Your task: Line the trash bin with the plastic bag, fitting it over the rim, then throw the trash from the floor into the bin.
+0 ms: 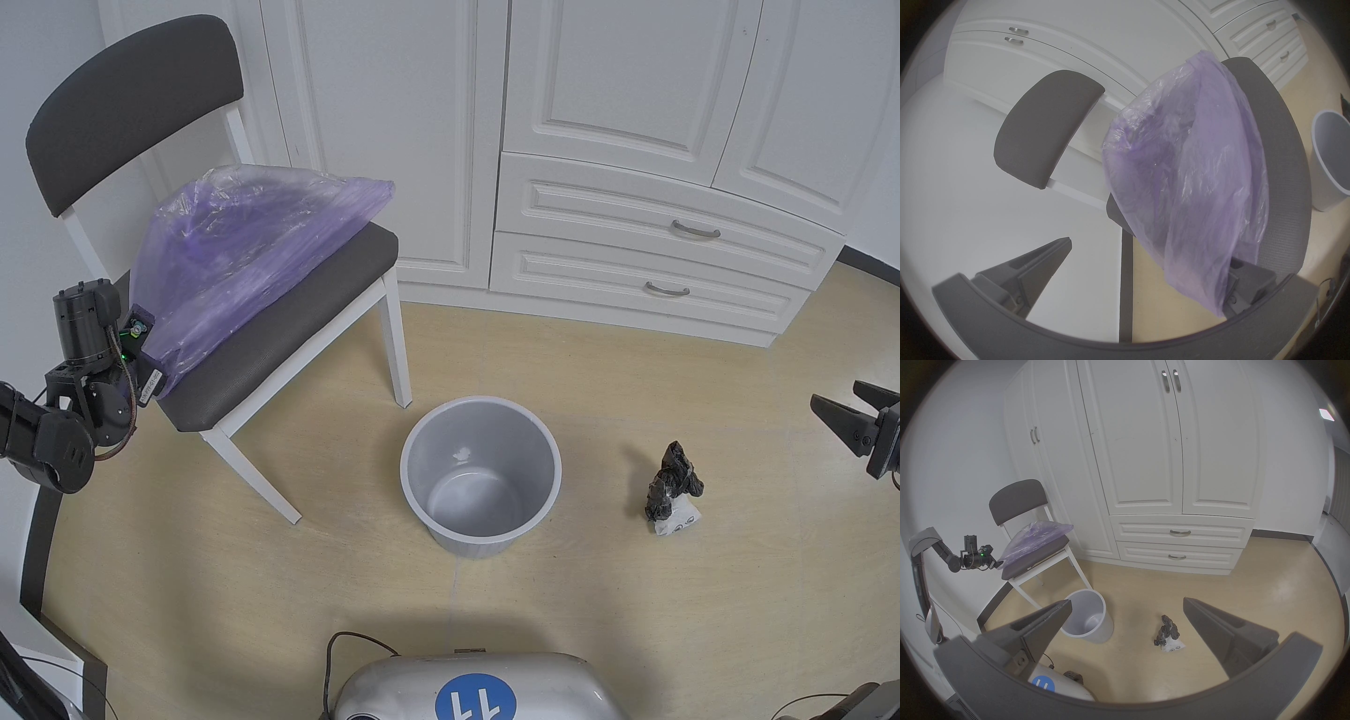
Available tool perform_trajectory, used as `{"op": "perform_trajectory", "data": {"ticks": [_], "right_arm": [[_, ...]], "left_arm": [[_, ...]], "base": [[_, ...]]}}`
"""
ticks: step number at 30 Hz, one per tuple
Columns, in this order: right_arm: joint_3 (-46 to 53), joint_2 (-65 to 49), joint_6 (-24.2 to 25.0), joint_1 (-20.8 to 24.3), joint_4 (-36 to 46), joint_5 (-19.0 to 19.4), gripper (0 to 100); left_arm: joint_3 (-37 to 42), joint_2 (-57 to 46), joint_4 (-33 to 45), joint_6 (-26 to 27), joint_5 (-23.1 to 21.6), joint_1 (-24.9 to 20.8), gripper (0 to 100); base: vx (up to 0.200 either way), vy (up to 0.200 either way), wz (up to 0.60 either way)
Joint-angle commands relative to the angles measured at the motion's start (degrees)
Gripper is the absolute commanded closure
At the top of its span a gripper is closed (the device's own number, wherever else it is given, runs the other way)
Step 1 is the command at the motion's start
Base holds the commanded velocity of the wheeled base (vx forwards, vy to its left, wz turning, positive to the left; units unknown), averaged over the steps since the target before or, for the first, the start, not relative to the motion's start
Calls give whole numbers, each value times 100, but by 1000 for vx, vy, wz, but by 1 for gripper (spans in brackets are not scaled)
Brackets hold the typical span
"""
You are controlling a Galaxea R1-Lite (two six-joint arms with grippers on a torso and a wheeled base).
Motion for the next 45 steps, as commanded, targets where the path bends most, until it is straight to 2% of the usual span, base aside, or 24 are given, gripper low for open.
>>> {"op": "perform_trajectory", "data": {"ticks": [1, 12, 13, 20, 23, 27, 32, 33, 34, 40, 42, 45], "right_arm": [[-5, -23, 2, -36, -4, 62, 0], [-14, -32, 2, -115, -12, 97, 0], [-14, -32, 2, -115, -12, 97, 0], [-14, -216, -7, -106, -56, 185, 0], [-5, -330, -7, -115, -56, 370, 0], [4, -330, -16, -115, -65, 405, 0], [12, -348, -25, -106, -56, 387, 0], [12, -348, -25, -106, -56, 387, 0], [-23, -366, -25, -106, -56, 370, 0], [-23, -366, -16, -115, -48, 361, 0], [-14, -374, -16, -115, -39, 361, 0], [4, -453, -25, -88, 23, 361, 0]], "left_arm": [[-85, 112, -75, 4, -122, 64, 0], [-270, 235, -189, 66, -166, 82, 0], [-270, 235, -189, 66, -166, 82, 100], [-191, 183, -409, 4, -228, 73, 100], [-103, 165, -602, -22, -430, 82, 100], [-33, 60, -716, -277, -685, 73, 100], [213, -222, -681, -1050, -1063, -111, 100], [213, -222, -681, -1050, -1063, -111, 100], [292, -362, -672, -1384, -1089, -270, 100], [653, -960, -672, -2580, -1151, -876, 100], [820, -1092, -672, -2799, -1168, -946, 100], [1145, -1092, -734, -3520, -1476, -1061, 100]], "base": [[0, 0, 0], [0, 0, 0], [0, 0, 0], [0, 0, 0], [0, 0, 0], [0, 0, 0], [0, 0, 0], [0, 0, 0], [0, 0, 0], [0, 0, 0], [0, 0, 0], [0, 0, 0]]}}
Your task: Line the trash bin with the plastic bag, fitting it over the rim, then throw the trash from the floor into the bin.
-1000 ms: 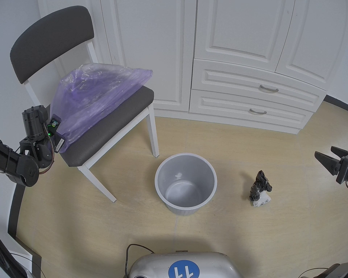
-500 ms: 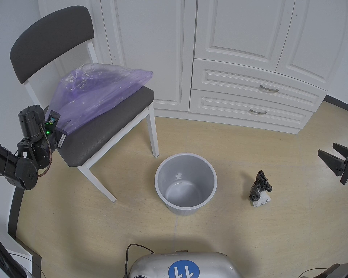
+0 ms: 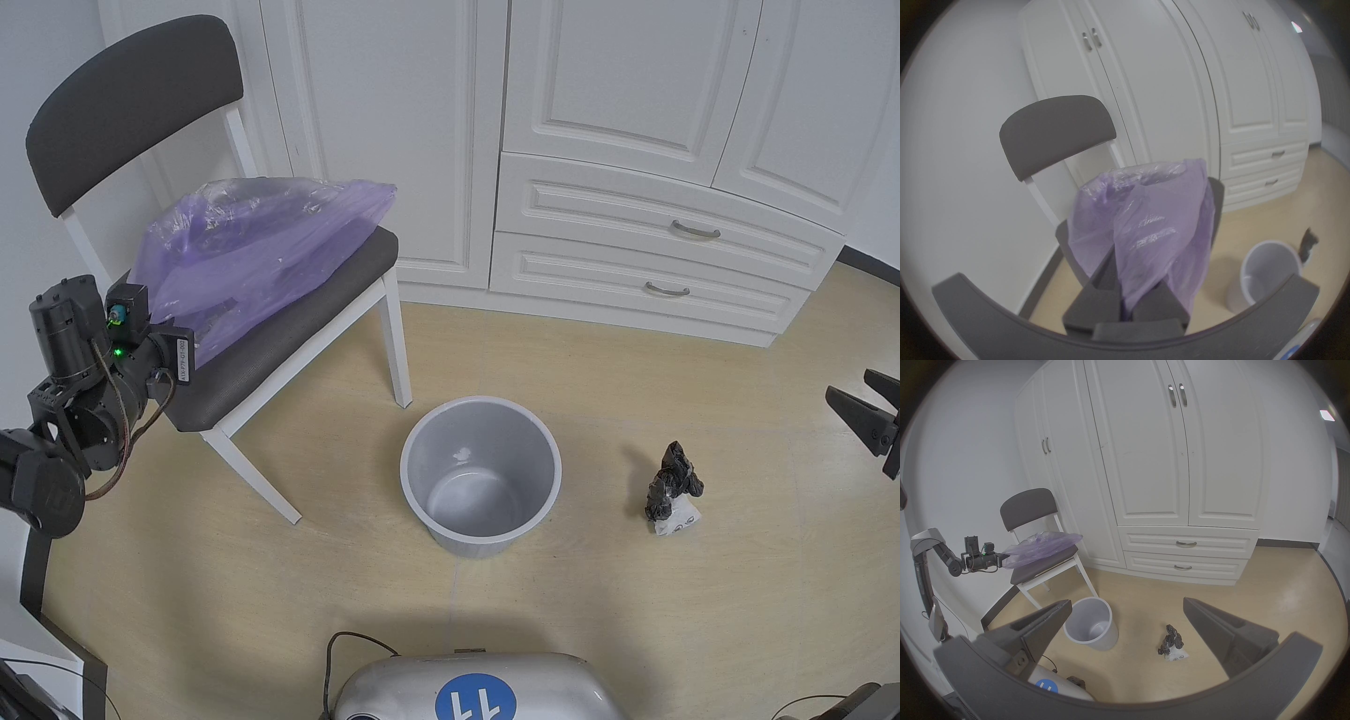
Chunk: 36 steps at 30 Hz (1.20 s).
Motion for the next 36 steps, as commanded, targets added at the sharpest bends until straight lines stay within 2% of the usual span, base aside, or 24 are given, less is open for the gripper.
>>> {"op": "perform_trajectory", "data": {"ticks": [1, 2, 5, 12, 15, 20, 24, 28, 32, 36], "right_arm": [[28, -90, -6, 19, 42, -1, 0], [46, -81, -15, 80, 51, -1, 0], [28, -11, -50, 186, 51, -1, 0], [55, 103, -50, 555, 51, -19, 0], [46, 112, -59, 705, 51, -229, 0], [46, 165, -59, 942, 51, -449, 0], [37, 244, -50, 1214, 51, -722, 0], [-24, 297, -50, 1610, 16, -1170, 0], [-385, 613, -50, 1917, 51, -1284, 0], [-517, 824, -42, 2172, 25, -1302, 0]], "left_arm": [[449, -342, -55, -550, -252, -280, 100], [528, -298, -55, -849, -358, -315, 100], [554, -298, -55, -1200, -402, -447, 100], [651, -351, -55, -1473, -402, -614, 100], [686, -395, -55, -1701, -384, -833, 100], [897, -184, -64, -1833, -393, -904, 100], [853, 62, -477, -1825, -410, -1132, 100], [836, 62, -811, -1737, -437, -1369, 100], [818, -26, -846, -1438, -630, -1440, 100], [827, -87, -846, -1376, -648, -1563, 100]], "base": [[0, 0, 0], [0, 0, 0], [0, 0, 0], [0, 0, 0], [0, 0, 0], [0, 0, 0], [0, 0, 0], [0, 0, 0], [0, 0, 0], [0, 0, 0]]}}
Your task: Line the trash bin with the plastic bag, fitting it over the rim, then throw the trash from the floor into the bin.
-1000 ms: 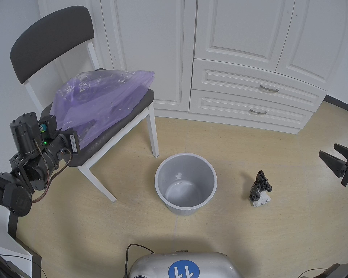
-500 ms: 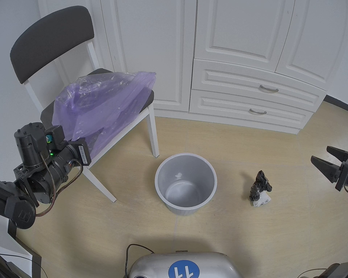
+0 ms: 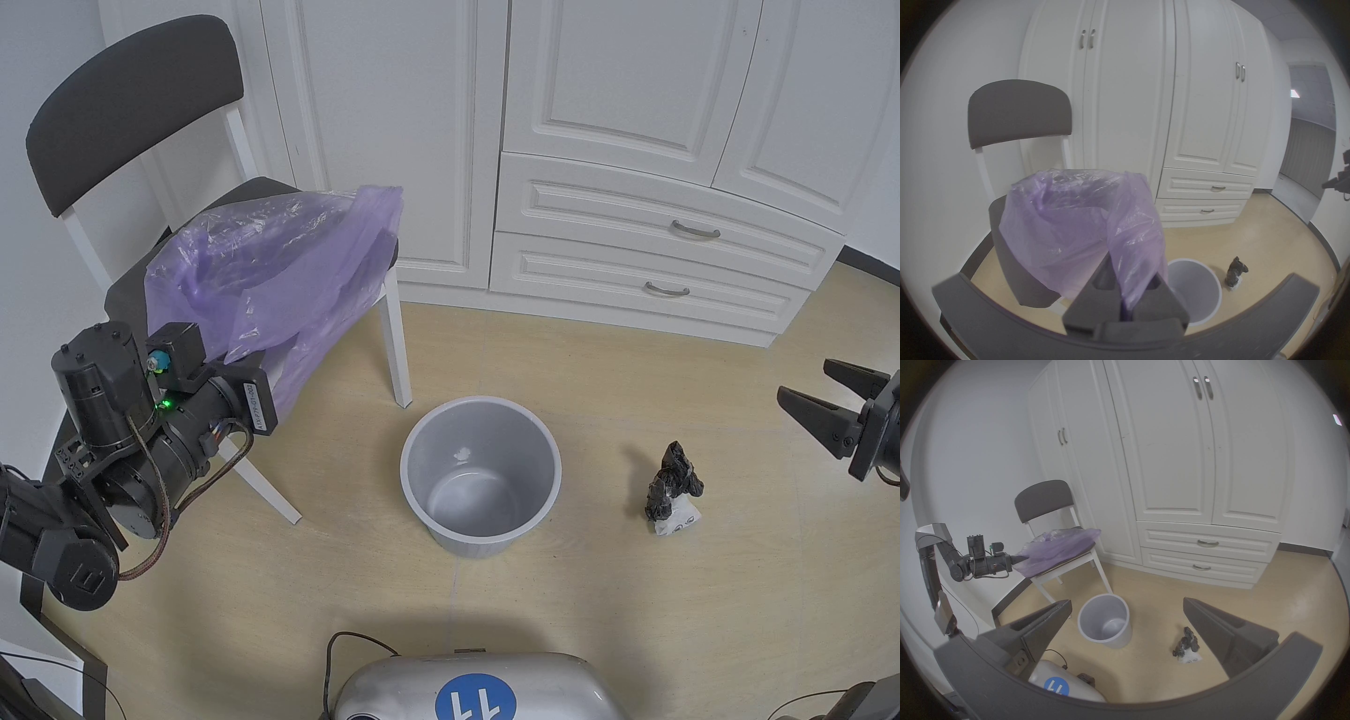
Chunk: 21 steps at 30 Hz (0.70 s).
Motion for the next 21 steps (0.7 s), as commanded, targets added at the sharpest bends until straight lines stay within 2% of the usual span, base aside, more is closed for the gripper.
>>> {"op": "perform_trajectory", "data": {"ticks": [1, 11, 17, 21], "right_arm": [[-43, 301, 49, 275, 8, -12, 0], [81, 248, 58, 283, -89, -3, 0], [133, 451, 172, 310, -97, -3, 0], [230, 705, 383, 521, -97, -12, 0]], "left_arm": [[14, -104, -15, 54, -21, -261, 100], [-12, -192, -15, 344, 32, -744, 100], [102, -245, -15, 353, 41, -1280, 100], [199, -368, -23, 353, 32, -1702, 100]], "base": [[0, 0, 0], [0, 0, 0], [0, 0, 0], [0, 0, 0]]}}
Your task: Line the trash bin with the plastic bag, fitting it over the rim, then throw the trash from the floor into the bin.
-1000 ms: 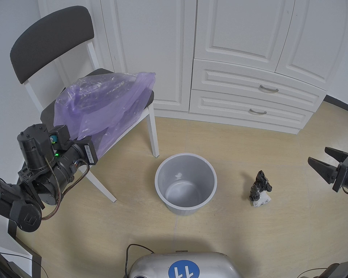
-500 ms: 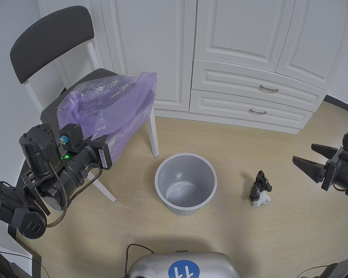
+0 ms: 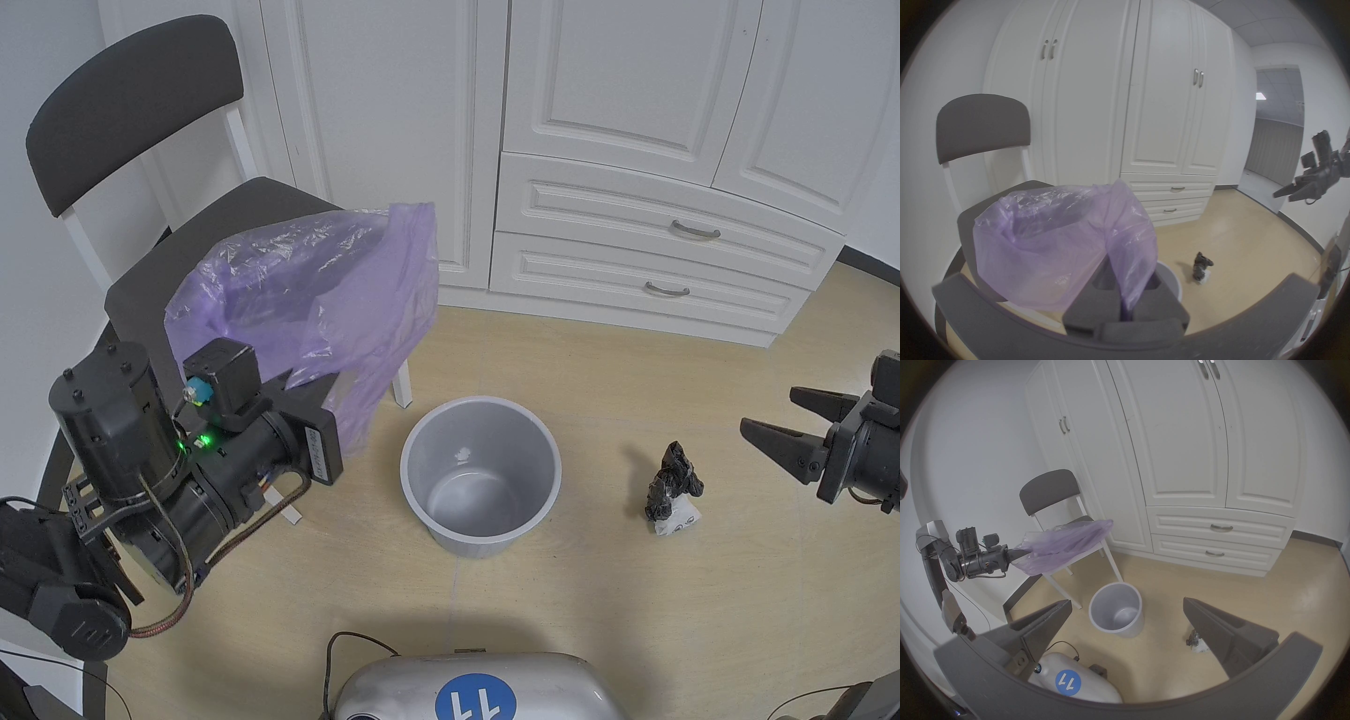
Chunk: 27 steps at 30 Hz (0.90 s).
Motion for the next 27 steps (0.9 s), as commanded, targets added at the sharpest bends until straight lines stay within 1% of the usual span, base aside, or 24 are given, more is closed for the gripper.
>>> {"op": "perform_trajectory", "data": {"ticks": [1, 5, 8, 11, 13, 14, 19, 26, 27], "right_arm": [[75, 360, 178, 179, -1, -3, 0], [93, 765, 275, 294, -71, -3, 0], [216, 984, 354, 469, -414, -30, 0], [383, 1063, 345, 531, -739, -38, 0], [444, 1125, 354, 628, -906, -38, 0], [453, 1151, 363, 663, -915, -38, 0], [523, 1292, 389, 882, -933, -38, 0], [523, 1679, 530, 1032, -1038, -21, 0], [541, 1863, 582, 1058, -1214, -30, 0]], "left_arm": [[105, -139, -6, -13, 8, -432, 100], [229, -306, -6, 4, -27, -547, 100], [264, -473, -6, -31, -71, -538, 100], [308, -570, -6, -40, -142, -529, 100], [325, -631, 2, -66, -396, -503, 100], [360, -658, 2, -84, -581, -485, 100], [501, -851, 2, -216, -1152, -424, 100], [571, -1071, 11, -303, -1337, -406, 100], [624, -1141, 11, -312, -1495, -371, 100]], "base": [[0, 0, 0], [0, 0, 0], [0, 0, 0], [0, 0, 0], [0, 0, 0], [0, 0, 0], [0, 0, 0], [0, 0, 0], [0, 0, 0]]}}
